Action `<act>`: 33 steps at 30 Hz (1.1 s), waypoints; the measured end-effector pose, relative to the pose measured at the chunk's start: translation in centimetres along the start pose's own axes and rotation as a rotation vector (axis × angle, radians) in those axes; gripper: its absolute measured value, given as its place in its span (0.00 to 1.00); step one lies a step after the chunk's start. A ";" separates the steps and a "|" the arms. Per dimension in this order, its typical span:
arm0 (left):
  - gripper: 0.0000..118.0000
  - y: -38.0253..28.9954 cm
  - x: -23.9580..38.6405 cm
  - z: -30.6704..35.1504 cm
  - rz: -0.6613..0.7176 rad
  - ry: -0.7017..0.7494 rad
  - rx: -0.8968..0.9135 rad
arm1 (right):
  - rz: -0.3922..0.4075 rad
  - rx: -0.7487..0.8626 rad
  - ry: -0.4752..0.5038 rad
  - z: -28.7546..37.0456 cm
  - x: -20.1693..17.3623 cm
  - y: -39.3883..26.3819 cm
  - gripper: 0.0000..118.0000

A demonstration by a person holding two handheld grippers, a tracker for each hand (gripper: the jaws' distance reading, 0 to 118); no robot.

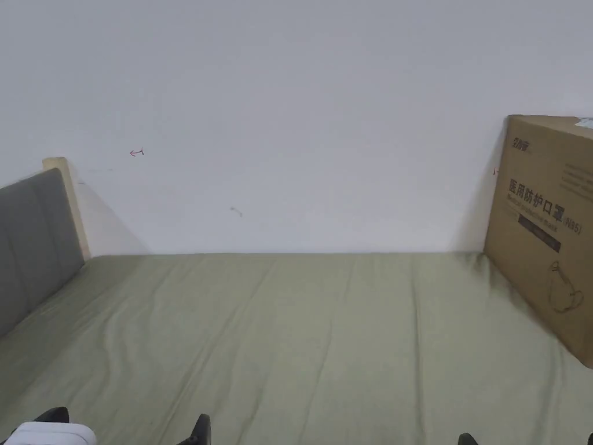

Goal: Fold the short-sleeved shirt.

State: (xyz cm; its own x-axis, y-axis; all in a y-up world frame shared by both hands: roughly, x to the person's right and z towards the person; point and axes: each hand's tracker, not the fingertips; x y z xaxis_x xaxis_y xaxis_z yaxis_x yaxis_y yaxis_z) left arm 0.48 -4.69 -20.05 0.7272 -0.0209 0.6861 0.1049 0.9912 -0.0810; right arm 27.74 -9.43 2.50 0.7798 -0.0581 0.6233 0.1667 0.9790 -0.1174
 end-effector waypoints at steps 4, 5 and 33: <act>1.00 -0.1 0.0 -0.1 0.013 0.001 -0.009 | -0.037 -0.036 0.049 -0.2 0.2 0.2 0.98; 1.00 -0.1 0.0 -0.1 0.014 -0.003 -0.011 | -0.078 -0.052 0.062 -0.4 0.2 0.3 0.98; 1.00 -0.5 -0.4 -0.7 0.093 -0.040 -0.046 | -0.343 -0.230 0.005 -2.5 1.1 0.0 0.98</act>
State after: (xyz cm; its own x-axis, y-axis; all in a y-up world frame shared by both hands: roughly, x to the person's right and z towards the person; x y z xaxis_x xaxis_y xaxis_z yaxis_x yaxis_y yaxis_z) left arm 0.62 -5.25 -20.74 0.7079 0.0772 0.7020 0.0695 0.9816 -0.1779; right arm 30.13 -10.01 1.24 0.6582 -0.3752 0.6527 0.5478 0.8334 -0.0734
